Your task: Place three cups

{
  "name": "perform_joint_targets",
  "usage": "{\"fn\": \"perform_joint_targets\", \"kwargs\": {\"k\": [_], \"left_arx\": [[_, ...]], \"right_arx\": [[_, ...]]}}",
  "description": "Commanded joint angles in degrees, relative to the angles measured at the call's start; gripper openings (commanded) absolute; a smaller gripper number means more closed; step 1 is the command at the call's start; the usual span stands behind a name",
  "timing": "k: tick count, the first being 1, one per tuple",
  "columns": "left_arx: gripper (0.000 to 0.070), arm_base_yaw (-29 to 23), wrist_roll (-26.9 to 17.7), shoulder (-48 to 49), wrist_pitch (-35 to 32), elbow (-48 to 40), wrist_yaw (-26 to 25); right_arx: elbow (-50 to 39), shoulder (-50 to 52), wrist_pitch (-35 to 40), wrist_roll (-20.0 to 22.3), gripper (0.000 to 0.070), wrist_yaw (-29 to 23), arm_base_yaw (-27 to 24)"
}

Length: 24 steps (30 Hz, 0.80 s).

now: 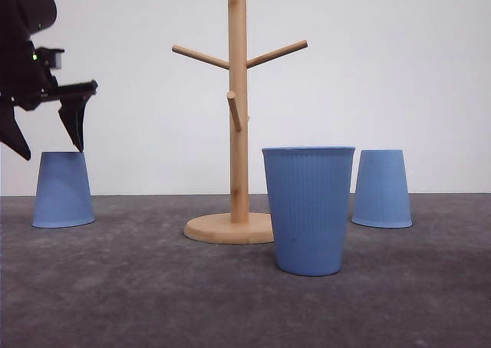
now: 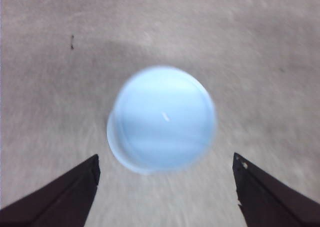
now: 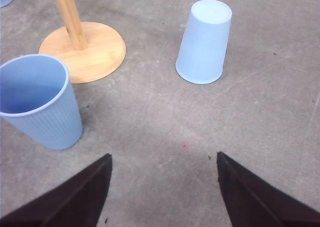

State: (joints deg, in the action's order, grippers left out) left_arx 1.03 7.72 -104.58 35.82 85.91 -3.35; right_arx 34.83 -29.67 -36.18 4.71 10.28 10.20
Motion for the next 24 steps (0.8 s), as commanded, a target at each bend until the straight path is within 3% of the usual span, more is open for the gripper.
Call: {"fn": "perform_joint_targets", "kwargs": {"k": [1, 11, 24], "left_arx": [[0.0507, -0.2, 0.4, -2.2, -1.4, 1.6, -0.3], [0.0506, -0.3, -0.9, -4.6, -10.0, 1.6, -0.3], [0.0506, 0.1, -1.3, -4.6, -7.3, 1.6, -0.3]], "right_arx": [[0.8, -0.2, 0.5, 0.2, 0.0424, -0.2, 0.2], [0.8, -0.2, 0.2, -0.2, 0.0424, -0.2, 0.2], [0.8, -0.2, 0.1, -0.2, 0.0424, -0.3, 0.2]]}}
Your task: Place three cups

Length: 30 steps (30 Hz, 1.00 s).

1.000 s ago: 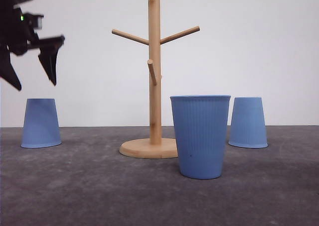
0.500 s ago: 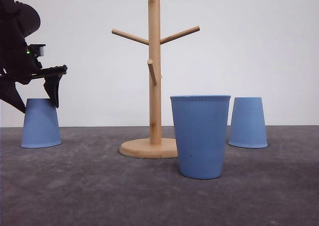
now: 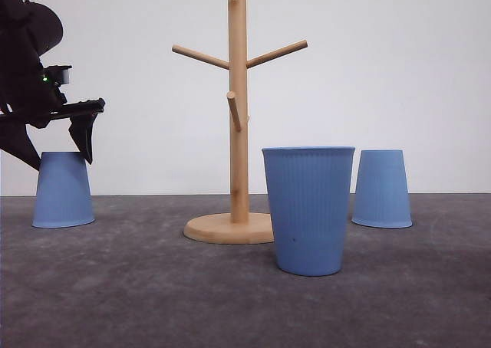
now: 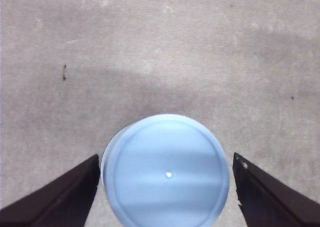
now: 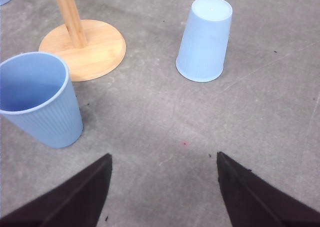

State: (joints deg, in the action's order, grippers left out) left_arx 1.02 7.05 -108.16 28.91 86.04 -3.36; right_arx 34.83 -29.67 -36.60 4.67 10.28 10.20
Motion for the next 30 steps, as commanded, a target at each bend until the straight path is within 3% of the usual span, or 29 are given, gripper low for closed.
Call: {"fn": "perform_joint_targets", "kwargs": {"k": [1, 3, 6, 8, 16, 23, 30], "left_arx": [[0.0506, 0.1, -0.6, -1.0, -0.4, 1.4, -0.3], [0.0492, 0.1, -0.6, -1.0, -0.4, 1.4, -0.3], [0.0358, 0.1, -0.6, -1.0, -0.4, 1.4, -0.3], [0.0314, 0.1, -0.6, -1.0, -0.4, 1.4, -0.3], [0.0308, 0.1, -0.6, -1.0, 0.1, 1.4, -0.3], [0.0308, -0.3, -0.3, -0.2, 4.6, 1.8, -0.6], [0.0308, -2.4, 1.2, 2.7, 7.6, 1.7, -7.0]], "right_arx": [[0.8, -0.2, 0.5, -0.2, 0.0424, -0.2, 0.2], [0.8, -0.2, 0.5, -0.2, 0.0424, -0.3, 0.2], [0.8, -0.2, 0.5, -0.2, 0.0424, -0.3, 0.2], [0.8, -0.2, 0.5, -0.2, 0.0424, -0.3, 0.2], [0.8, -0.2, 0.5, -0.2, 0.0424, -0.3, 0.2], [0.8, -0.2, 0.5, -0.2, 0.0424, -0.3, 0.2], [0.8, -0.2, 0.5, -0.2, 0.0424, -0.3, 0.2]]}}
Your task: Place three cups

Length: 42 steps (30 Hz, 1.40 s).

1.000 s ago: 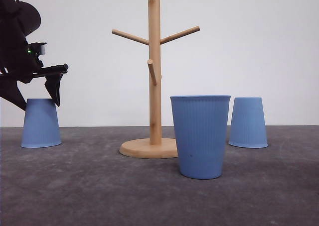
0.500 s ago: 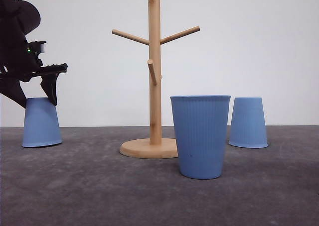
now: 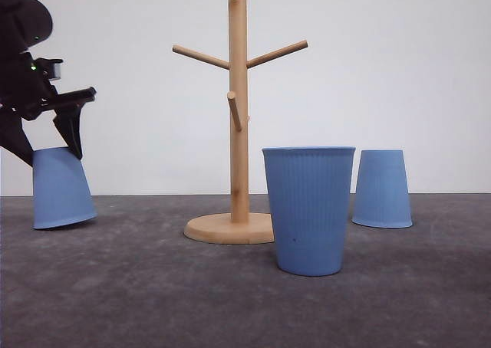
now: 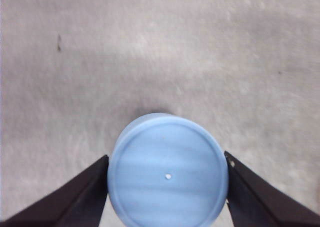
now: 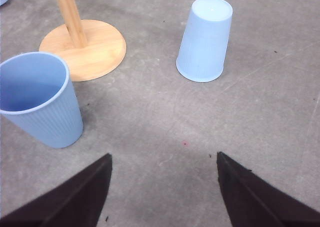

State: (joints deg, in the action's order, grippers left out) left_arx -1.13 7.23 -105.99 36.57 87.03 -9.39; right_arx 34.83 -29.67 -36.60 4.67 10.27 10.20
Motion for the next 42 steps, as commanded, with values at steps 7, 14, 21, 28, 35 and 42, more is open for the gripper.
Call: {"fn": "perform_joint_targets", "kwargs": {"k": [7, 14, 21, 28, 35, 42], "left_arx": [[0.0308, -3.0, 3.3, 5.3, 2.5, 0.8, -11.0], [0.0309, -5.5, 8.3, 9.7, 2.7, 0.8, -23.3], [0.0309, -6.2, 13.3, 10.4, 1.8, 0.8, -35.6], [0.0309, -7.5, 20.7, 10.5, -4.8, 0.8, -44.9], [0.0309, -8.1, 28.1, 10.5, -13.3, 0.8, -51.1], [0.0310, -4.8, 30.6, 10.5, -17.3, 0.8, -50.9]], "right_arx": [[0.8, -0.2, 0.5, -0.2, 0.0424, -0.2, 0.2], [0.8, -0.2, 0.5, -0.2, 0.0424, -0.2, 0.2], [0.8, -0.2, 0.5, -0.2, 0.0424, -0.2, 0.2], [0.8, -0.2, 0.5, -0.2, 0.0424, -0.2, 0.2], [0.8, -0.2, 0.6, -0.2, 0.0424, -0.2, 0.2], [0.8, -0.2, 0.6, -0.2, 0.0424, -0.2, 0.2]]}}
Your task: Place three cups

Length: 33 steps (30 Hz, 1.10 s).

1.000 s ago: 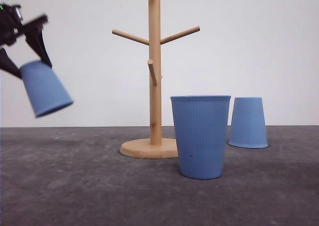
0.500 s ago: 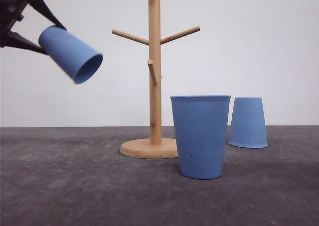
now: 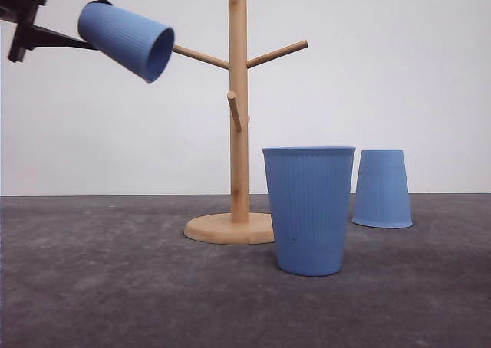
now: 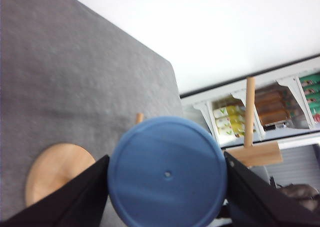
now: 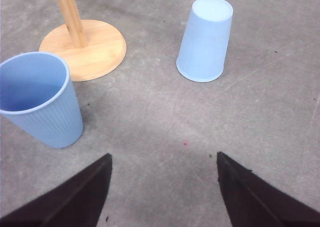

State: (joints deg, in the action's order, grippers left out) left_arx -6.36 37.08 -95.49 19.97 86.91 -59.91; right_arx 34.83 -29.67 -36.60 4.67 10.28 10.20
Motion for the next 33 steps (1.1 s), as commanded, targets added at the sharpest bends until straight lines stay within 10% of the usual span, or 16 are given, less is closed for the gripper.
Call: {"fn": "perform_joint_targets", "kwargs": {"k": [1, 17, 33], "left_arx": [[0.0310, 1.2, 0.4, 0.0, -0.7, 0.9, 0.0], [0.0310, 10.1, -3.5, -0.1, 0.2, 0.9, 12.2], [0.0313, 12.0, -3.5, -2.8, 1.6, 0.9, 13.7]], "right_arx": [[0.8, -0.2, 0.6, -0.2, 0.0424, -0.2, 0.2], [0.8, -0.2, 0.6, -0.2, 0.0424, -0.2, 0.2], [0.8, -0.1, 0.6, -0.2, 0.0424, -0.2, 0.2]]}}
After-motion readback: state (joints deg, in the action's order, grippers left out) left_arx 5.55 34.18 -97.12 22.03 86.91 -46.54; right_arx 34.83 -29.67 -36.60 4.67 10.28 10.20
